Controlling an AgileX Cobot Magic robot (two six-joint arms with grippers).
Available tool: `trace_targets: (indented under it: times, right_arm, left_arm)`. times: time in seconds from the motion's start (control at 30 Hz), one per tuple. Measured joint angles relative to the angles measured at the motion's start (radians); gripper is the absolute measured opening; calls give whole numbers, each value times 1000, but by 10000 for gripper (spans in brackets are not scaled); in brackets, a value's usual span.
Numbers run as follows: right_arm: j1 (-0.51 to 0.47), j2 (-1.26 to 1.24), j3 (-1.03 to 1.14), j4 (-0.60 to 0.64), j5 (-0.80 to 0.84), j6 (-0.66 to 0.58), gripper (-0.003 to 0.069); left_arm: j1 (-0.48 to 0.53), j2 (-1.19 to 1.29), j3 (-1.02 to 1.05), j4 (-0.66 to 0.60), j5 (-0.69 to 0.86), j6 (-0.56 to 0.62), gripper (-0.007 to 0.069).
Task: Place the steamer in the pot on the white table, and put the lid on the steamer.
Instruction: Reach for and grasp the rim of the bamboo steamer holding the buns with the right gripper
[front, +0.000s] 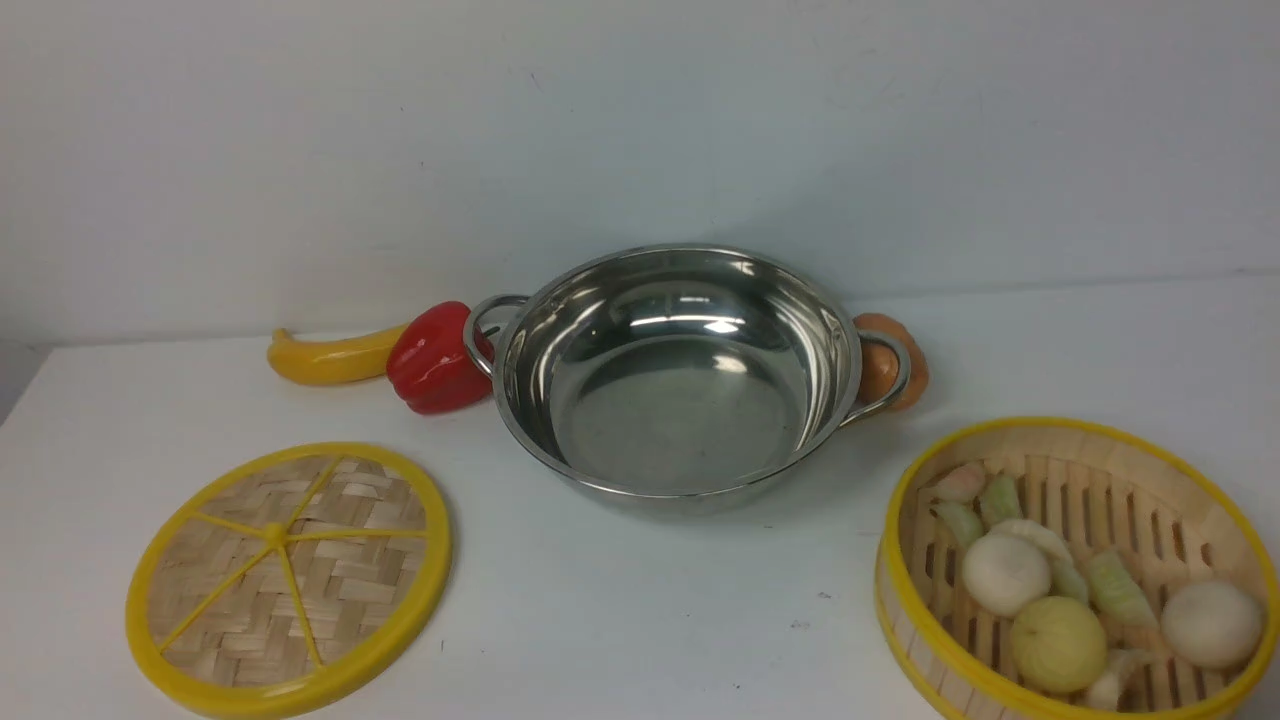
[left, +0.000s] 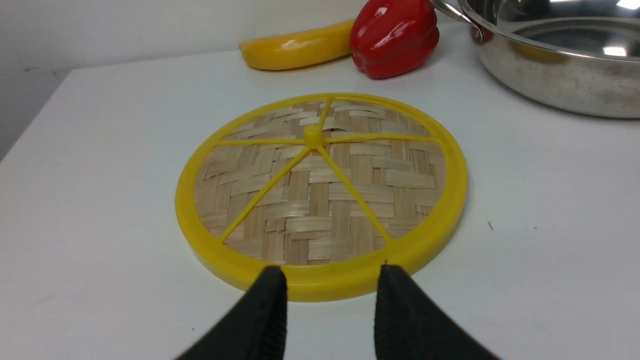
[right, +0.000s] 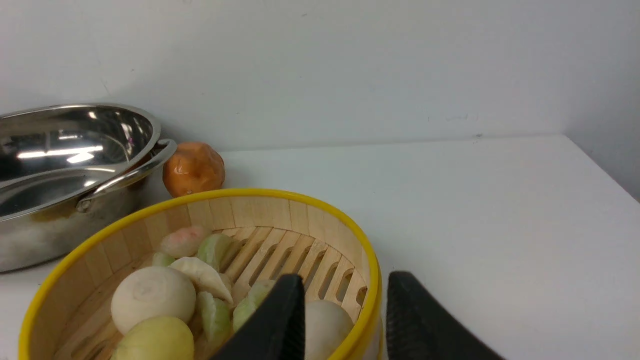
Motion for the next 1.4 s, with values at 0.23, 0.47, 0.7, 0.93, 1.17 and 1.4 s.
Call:
trace_targets:
  times: [0.23, 0.47, 0.7, 0.93, 1.17, 1.4]
  right_arm:
    - [0, 0, 0, -1, 0, 0, 248]
    - [0, 0, 0, 0, 0, 0, 248]
    - [0, 0, 0, 0, 0, 0, 248]
    - [0, 0, 0, 0, 0, 0, 248]
    - [0, 0, 0, 0, 0, 0, 248]
    - [0, -2, 0, 222, -86, 125, 248]
  left_arm:
    - [0, 0, 0, 0, 0, 0, 242]
    - [0, 0, 0, 0, 0, 0, 242]
    - [0, 0, 0, 16, 0, 0, 242]
    - [0, 0, 0, 19, 0, 3, 242]
    - [0, 0, 0, 19, 0, 5, 242]
    - [0, 0, 0, -121, -36, -60, 242]
